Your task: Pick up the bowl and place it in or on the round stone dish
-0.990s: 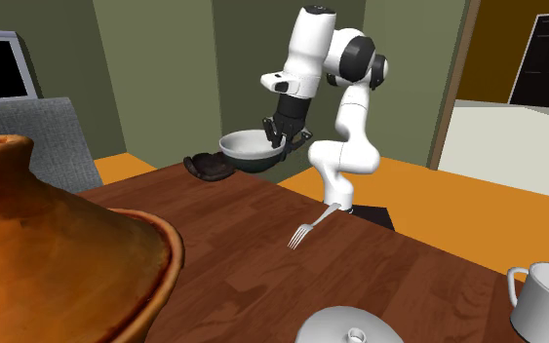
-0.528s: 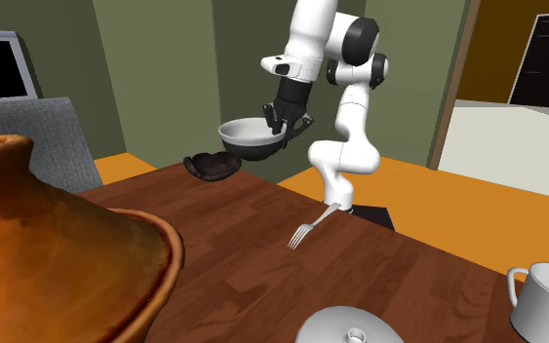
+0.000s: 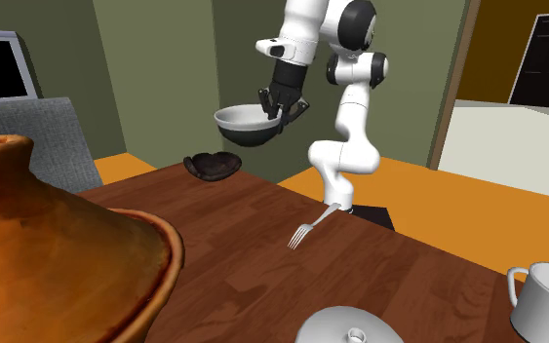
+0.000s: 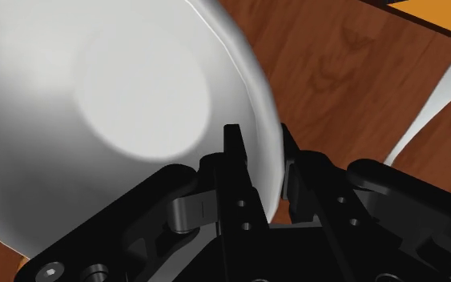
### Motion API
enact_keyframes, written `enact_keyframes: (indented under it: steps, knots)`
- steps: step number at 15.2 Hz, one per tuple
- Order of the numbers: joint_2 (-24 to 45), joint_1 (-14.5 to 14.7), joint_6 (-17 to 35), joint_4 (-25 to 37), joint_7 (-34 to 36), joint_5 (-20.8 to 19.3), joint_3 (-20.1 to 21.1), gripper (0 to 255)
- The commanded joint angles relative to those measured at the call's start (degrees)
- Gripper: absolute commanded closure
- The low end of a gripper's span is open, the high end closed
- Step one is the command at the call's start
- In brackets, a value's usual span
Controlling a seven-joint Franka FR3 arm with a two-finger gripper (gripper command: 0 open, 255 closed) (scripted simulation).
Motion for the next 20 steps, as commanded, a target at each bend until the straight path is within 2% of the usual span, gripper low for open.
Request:
enact_keyframes:
  steps: [1,8,15,20]
  knots:
    - [-0.9,-0.7,0.0,-0.1,-2.5,-1.4,-2.0,255]
    - [-3.0,-3.0,0.6,0.6,-12.0,-6.7,-10.2,255]
    - [-2.0,-4.5,2.0,4.6,-22.0,-11.4,-19.3,255]
    - [-3.6,-4.9,5.1,-0.3,-20.9,-12.3,-20.0,255]
